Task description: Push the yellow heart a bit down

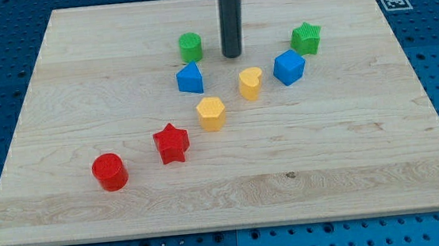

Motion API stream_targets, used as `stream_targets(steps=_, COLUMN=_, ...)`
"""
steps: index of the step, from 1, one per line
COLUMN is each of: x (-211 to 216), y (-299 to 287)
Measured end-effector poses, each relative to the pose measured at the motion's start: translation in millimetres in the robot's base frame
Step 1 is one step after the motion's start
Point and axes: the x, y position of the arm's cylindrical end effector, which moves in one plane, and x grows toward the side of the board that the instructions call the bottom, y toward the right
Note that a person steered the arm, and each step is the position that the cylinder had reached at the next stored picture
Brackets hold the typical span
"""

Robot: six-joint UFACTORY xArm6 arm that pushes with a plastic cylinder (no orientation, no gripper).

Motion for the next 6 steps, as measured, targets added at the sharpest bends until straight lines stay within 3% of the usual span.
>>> stream_targets(steps=2, x=22, y=24)
stream_targets(steps=6, x=48, y=7)
